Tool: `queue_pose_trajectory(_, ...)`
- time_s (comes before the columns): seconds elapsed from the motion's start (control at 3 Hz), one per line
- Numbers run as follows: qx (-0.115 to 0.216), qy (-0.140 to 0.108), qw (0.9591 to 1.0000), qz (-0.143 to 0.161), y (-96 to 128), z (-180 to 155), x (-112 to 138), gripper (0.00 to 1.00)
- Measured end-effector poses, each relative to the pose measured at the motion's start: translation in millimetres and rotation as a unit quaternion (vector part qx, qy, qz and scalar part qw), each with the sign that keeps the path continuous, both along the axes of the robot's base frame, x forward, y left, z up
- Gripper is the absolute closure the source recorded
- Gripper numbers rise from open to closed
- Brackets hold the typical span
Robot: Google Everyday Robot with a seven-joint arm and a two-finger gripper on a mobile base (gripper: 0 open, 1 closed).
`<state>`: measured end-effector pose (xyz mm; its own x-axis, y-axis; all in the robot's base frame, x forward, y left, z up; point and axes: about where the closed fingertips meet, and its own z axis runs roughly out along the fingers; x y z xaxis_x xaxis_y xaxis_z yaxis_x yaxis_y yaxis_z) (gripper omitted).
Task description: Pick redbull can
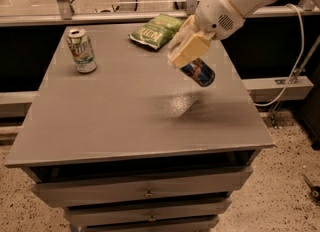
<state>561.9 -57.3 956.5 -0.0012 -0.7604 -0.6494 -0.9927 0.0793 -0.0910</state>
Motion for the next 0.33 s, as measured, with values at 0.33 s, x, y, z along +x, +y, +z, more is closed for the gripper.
queue_pose_trajectory(0.33, 0.125, 0.056, 0.9906, 0.012, 20.5, 35.1, -3.6, 1.00)
